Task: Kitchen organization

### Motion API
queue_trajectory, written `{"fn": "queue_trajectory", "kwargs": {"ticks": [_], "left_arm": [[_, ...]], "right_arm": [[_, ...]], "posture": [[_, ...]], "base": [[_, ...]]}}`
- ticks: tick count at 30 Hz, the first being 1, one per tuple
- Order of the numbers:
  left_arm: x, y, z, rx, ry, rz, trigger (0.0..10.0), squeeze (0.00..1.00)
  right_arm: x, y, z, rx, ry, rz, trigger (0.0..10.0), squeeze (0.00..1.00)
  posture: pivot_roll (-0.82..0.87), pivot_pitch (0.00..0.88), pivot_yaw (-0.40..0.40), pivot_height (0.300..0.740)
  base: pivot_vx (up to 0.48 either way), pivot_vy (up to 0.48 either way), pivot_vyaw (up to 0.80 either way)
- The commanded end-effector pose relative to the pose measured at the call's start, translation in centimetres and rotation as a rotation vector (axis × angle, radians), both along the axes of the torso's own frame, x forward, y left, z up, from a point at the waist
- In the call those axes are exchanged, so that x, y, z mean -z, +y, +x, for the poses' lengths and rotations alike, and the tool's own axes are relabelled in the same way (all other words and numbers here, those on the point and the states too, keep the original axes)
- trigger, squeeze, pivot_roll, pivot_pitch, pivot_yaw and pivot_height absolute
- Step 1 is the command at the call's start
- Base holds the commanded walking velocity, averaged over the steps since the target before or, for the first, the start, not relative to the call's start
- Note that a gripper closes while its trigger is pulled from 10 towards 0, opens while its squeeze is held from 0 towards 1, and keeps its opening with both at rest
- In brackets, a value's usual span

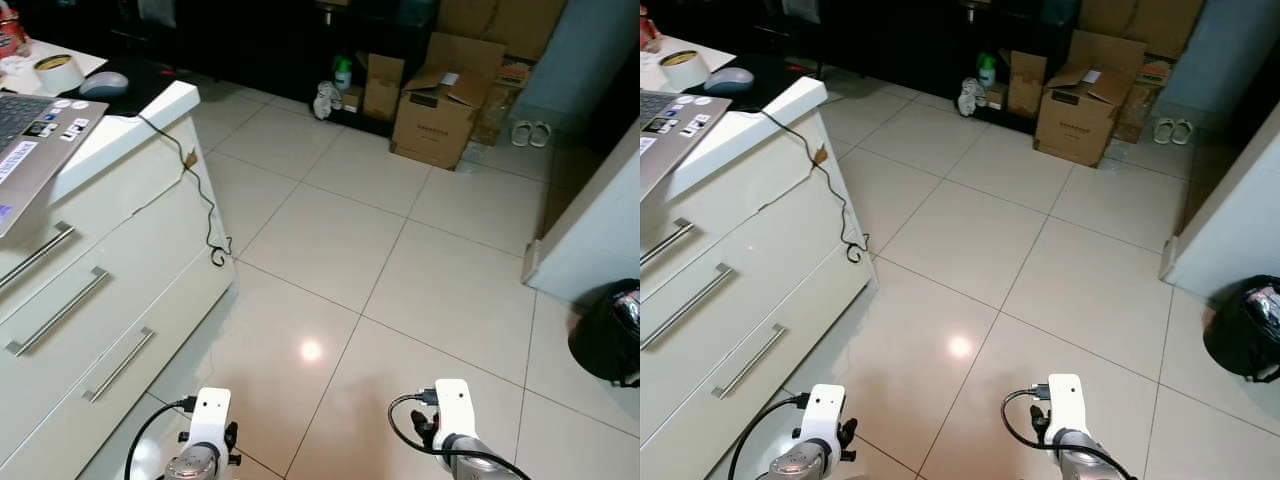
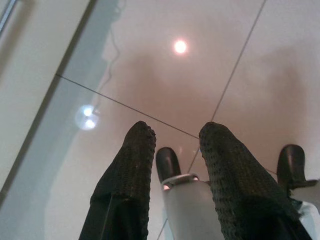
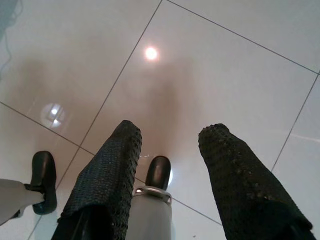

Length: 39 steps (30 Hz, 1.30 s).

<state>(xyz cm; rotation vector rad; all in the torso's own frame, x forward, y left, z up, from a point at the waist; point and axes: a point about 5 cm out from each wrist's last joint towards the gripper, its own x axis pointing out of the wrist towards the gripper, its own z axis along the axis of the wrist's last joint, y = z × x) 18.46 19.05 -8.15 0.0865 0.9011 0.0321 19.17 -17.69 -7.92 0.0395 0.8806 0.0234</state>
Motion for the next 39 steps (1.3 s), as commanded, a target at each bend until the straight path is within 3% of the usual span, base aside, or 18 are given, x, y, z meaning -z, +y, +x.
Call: {"fn": "queue_trajectory", "kwargs": {"ticks": [1, 17, 39], "left_arm": [[0.04, 0.21, -0.17, -0.016, -0.002, -0.007, 10.0, 0.00], [-0.10, 0.23, 0.02, -0.045, -0.024, -0.047, 10.0, 0.00], [0.14, -0.08, -0.39, -0.037, -0.013, -0.050, 10.0, 0.00]], "right_arm": [[-0.11, 0.03, 0.16, 0.005, -0.013, 0.007, 10.0, 0.00], [-0.19, -0.08, 0.20, -0.020, -0.025, 0.000, 10.0, 0.00], [0.22, 0.20, -0.50, -0.037, 0.004, 0.001, 10.0, 0.00]], "posture": [[0.08, 0.058, 0.000, 0.740], [0.09, 0.058, -0.007, 0.740], [0.08, 0.066, -0.002, 0.740]], "base": [[0.000, 0.000, 0.00], [0.000, 0.000, 0.05], [0.000, 0.000, 0.80]]}}
